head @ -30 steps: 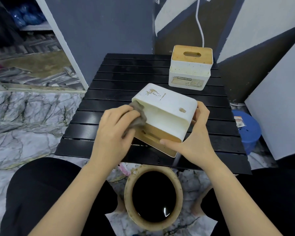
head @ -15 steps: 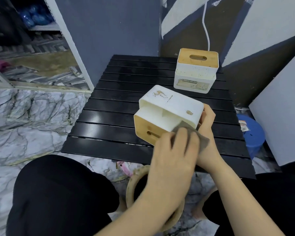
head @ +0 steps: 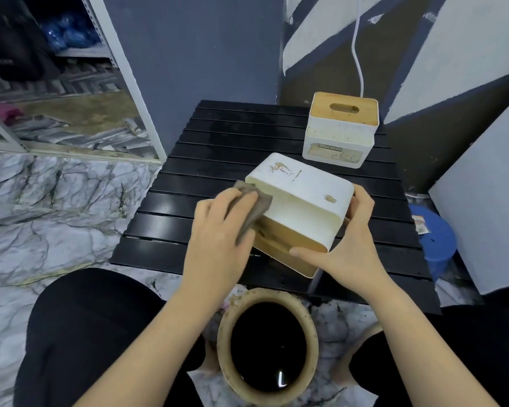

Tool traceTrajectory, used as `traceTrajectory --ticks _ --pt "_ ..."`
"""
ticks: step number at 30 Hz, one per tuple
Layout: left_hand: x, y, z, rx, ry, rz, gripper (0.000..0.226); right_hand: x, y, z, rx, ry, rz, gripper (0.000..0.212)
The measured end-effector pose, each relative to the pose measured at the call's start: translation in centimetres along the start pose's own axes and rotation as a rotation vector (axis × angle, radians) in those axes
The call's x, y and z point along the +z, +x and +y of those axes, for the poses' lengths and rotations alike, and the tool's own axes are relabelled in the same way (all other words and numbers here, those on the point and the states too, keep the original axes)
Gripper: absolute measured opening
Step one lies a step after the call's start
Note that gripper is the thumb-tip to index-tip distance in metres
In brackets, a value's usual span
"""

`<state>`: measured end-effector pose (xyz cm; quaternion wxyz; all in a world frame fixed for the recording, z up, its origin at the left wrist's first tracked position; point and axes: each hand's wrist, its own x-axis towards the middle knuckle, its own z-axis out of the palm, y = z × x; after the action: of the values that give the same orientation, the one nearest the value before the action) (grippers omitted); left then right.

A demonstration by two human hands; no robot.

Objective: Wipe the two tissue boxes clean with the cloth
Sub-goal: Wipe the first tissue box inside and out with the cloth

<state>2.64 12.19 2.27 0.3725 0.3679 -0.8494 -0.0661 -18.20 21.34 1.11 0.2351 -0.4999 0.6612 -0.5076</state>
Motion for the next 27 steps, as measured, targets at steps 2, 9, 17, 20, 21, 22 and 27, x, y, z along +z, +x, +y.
traceTrajectory --ticks 2,9,17,20,21,22,27 --pt "-0.3 0.4 -0.1 -0.178 -0.115 -0.015 0.053 -0.2 0.0 -0.4 0.028 -0.016 -0.021 0.126" --pt "-1.0 1.3 -0.8 -0.874 -0.900 -0.042 0.021 -2.1 1.2 -4.6 0.118 -0.201 -0.045 0.107" --pt "-1.1 1.0 -2.0 -0.826 -0.822 -0.120 0.056 2.4 8.0 -10.4 -0.014 -0.798 -0.262 0.099" --pt "-1.6 1.5 -2.5 -0.818 -0.809 -0.132 0.051 2.5 8.8 -10.4 -0.010 -0.725 -0.183 0.080" --pt "-2.0 1.8 -2.6 -0.813 -0.809 -0.118 0.048 2.3 8.7 -10.3 -0.008 -0.667 -0.154 0.078" --pt "-2.3 2.2 -2.8 -0.813 -0.805 -0.091 0.046 2.0 8.5 -10.2 -0.008 -0.599 -0.125 0.078" --pt "-4.1 5.5 -2.6 -0.705 -0.777 0.062 0.036 0.2 6.5 -9.2 -0.034 -0.222 0.052 0.080"
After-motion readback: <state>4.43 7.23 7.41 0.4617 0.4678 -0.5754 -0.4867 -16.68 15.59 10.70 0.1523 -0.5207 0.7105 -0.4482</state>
